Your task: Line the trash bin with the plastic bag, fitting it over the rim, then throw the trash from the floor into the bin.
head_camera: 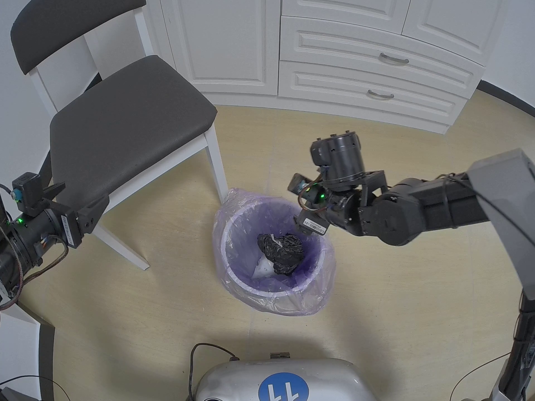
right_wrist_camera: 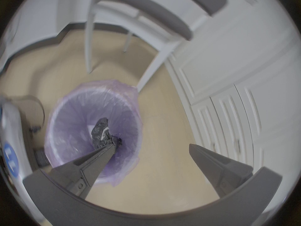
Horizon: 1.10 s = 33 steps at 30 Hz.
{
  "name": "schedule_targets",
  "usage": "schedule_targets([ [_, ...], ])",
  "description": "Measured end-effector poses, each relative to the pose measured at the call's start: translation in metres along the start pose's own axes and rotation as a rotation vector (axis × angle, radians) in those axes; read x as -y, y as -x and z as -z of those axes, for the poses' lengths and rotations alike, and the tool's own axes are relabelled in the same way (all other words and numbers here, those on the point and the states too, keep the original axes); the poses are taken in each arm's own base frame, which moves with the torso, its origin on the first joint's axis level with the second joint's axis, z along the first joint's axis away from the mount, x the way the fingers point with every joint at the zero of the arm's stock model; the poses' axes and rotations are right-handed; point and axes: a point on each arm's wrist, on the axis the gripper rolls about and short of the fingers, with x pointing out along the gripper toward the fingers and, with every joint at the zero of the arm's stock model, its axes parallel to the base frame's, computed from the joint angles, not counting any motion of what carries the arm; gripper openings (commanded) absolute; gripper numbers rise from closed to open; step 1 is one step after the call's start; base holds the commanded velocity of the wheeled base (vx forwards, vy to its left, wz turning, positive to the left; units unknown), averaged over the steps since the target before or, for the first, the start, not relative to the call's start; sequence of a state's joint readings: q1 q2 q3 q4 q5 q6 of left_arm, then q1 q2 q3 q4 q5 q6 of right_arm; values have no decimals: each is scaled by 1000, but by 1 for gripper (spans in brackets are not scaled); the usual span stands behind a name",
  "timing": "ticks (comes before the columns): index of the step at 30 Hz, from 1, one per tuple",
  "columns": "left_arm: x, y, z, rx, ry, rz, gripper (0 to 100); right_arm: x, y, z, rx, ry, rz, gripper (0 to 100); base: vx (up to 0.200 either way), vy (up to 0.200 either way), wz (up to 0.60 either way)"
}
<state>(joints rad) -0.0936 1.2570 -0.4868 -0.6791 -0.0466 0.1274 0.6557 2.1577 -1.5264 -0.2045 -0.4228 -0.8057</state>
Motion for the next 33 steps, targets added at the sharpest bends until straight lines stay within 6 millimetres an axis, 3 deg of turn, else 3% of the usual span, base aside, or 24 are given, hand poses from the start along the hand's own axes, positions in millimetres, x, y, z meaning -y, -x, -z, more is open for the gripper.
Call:
schedule_targets([
  [7,20,-25,19,-100,50,97,100,17,40,33,-52,-447,77,100,0,0,0],
  [15,50,-90,55,-224,81,186,100,24,71,66,-25,-866,156,100,0,0,0],
  [21,73,-150,78,-262,82,217,100,11,88,82,41,-1037,182,100,0,0,0],
  [28,92,-216,99,-240,87,188,100,-5,97,101,118,-1089,211,100,0,0,0],
  [33,99,-246,115,-234,108,130,100,-9,96,110,103,-1080,215,100,0,0,0],
])
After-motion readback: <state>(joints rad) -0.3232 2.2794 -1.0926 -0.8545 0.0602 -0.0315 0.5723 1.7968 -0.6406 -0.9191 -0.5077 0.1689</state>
